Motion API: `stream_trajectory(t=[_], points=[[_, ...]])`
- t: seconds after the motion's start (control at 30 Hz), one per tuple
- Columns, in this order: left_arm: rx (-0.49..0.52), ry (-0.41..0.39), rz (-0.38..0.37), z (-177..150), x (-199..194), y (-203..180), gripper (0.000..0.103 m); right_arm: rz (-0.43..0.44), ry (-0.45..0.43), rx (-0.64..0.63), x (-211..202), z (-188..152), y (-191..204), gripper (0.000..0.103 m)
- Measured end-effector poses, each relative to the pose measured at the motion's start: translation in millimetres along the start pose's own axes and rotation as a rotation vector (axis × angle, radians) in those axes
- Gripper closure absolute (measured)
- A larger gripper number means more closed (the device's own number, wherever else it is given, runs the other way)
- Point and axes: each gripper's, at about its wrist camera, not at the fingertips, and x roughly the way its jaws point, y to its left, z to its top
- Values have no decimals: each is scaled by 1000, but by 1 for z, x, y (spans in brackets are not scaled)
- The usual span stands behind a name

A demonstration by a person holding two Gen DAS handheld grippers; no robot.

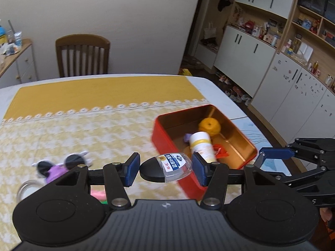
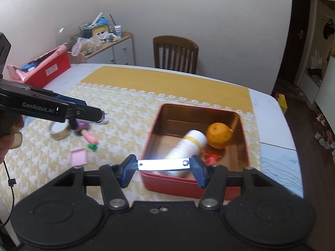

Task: Organize rigid objects
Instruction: 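Carry the black container and nail clipper over the red tin, then lower both items into the tin and open both tools to release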

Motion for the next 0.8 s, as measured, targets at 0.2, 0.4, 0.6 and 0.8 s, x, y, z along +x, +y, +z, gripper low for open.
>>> stream_trajectory(t=[0.2,0.4,0.6,0.8], points=[[12,21,6,10,30,-27,49,-6,8,-3,8,-4,-25,47],[29,30,29,25,63,-48,49,7,33,-15,25,-3,-43,47],[109,32,77,37,97,-64,49,44,89,-64,49,1,-51,47],[152,58,121,46,132,-71,49,54,126,-60,71,4,-60,47]])
